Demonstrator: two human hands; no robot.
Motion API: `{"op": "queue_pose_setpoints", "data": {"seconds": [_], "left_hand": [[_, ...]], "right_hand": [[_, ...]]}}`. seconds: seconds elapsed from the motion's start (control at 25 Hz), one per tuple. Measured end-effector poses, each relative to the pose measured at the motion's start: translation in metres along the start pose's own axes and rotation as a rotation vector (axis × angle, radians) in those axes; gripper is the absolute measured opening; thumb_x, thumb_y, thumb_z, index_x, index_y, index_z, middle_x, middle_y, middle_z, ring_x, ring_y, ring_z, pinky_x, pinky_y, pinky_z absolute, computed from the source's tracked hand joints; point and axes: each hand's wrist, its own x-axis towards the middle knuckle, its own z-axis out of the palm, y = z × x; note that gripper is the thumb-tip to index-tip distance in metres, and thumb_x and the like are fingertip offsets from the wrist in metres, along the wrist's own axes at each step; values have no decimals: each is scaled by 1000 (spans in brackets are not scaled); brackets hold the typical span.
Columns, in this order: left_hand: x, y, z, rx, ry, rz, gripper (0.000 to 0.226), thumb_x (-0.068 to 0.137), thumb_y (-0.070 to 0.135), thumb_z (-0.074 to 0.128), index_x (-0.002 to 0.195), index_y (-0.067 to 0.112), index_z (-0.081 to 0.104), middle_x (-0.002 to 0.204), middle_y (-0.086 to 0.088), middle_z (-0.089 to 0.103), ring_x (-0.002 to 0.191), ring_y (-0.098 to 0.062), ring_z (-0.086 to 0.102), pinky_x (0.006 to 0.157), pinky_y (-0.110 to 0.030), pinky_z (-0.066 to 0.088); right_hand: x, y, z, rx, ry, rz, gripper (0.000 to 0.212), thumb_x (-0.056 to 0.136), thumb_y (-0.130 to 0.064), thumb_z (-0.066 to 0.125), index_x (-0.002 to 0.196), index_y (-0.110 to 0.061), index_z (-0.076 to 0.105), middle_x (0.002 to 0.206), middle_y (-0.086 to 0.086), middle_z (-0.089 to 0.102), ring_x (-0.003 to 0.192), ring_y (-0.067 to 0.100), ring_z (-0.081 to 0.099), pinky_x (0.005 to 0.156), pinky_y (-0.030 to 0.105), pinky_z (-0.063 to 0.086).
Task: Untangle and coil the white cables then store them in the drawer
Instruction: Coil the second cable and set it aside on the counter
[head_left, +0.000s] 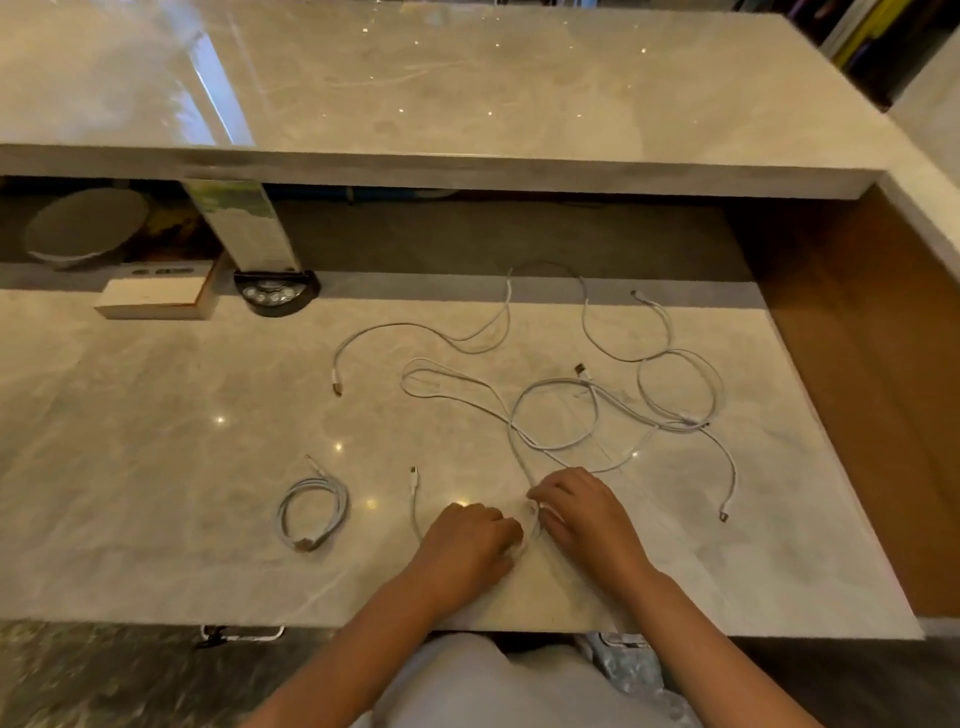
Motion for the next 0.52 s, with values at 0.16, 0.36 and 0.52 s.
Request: {"op": "queue_pose_setpoints", "data": {"seconds": [0.16, 0.36, 0.52], "left_hand": [[1, 20, -20, -620, 259, -89, 17, 94, 25, 51, 101, 25, 66, 75, 10, 67, 72, -4, 61, 71, -23, 48], [14, 26, -63, -1058, 530, -121, 24, 87, 25, 45, 77, 23, 66, 57, 17, 56, 52, 2, 47, 53, -10, 36], [23, 6, -110, -1555, 732, -172, 29, 95, 21, 41, 77, 15, 63, 53, 11, 37, 48, -4, 31, 45, -15, 26]], "right_hand": [[13, -4, -13, 264, 167, 104, 25, 83, -24, 53, 98, -14, 70, 90, 4, 67, 88, 8, 52, 73, 16, 41], [35, -9, -25, 443, 326, 275, 11, 79, -18, 65, 87, -13, 71, 90, -5, 57, 89, 8, 51, 76, 11, 41], [34, 9, -40, 483, 210, 364, 7, 82, -16, 62, 83, -13, 68, 77, -19, 56, 81, 0, 50, 75, 12, 38]]}}
